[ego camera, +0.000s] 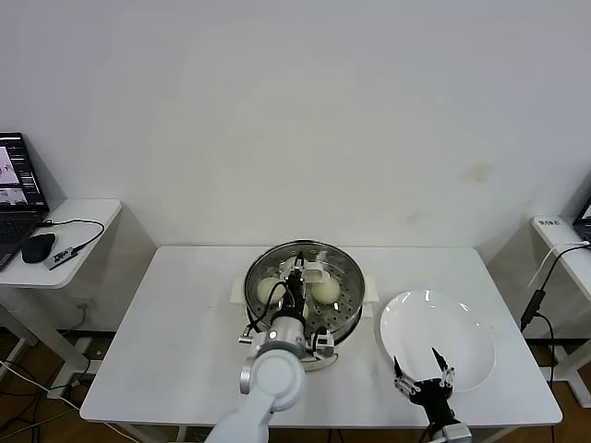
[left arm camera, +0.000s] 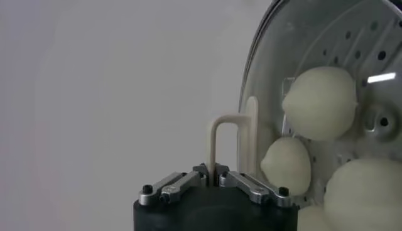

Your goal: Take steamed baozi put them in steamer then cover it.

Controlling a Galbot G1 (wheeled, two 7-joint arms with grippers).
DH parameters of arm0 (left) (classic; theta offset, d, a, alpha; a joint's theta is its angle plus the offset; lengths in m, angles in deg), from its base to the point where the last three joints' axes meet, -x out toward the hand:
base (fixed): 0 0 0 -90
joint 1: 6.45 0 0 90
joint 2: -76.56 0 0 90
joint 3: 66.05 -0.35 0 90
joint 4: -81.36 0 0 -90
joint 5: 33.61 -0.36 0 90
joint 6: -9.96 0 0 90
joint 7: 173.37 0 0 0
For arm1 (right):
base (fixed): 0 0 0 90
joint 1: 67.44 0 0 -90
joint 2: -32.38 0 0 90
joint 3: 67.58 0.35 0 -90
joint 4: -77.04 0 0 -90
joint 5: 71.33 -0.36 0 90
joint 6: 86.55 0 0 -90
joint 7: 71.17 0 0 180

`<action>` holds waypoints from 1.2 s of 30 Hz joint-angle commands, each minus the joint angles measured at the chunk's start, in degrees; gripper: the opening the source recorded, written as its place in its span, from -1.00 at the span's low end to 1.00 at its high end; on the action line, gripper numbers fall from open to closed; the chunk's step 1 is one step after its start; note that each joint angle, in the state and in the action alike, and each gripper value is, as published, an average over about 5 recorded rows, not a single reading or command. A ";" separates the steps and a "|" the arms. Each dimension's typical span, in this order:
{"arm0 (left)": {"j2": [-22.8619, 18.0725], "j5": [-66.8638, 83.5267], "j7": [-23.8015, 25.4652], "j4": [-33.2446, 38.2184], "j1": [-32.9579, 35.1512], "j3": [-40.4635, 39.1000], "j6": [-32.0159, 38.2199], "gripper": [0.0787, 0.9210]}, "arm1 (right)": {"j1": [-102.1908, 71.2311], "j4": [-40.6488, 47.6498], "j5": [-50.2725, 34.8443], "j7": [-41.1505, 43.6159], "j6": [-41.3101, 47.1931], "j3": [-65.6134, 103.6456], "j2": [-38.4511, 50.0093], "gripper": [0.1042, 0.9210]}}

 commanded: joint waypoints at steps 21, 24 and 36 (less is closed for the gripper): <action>16.22 38.03 -17.16 30.04 29.43 12.11 13.89 0.75 | -1.21 -0.82 0.59 -0.13 -0.16 -0.16 -0.09 0.76; 15.70 59.28 -24.27 27.46 34.91 21.15 29.97 0.76 | -1.75 -1.47 0.70 -0.13 -0.29 -0.33 0.16 0.76; 12.34 98.28 -32.45 24.78 50.40 29.93 33.36 0.77 | -8.39 -5.13 -7.71 -1.60 -1.03 -5.29 10.74 0.76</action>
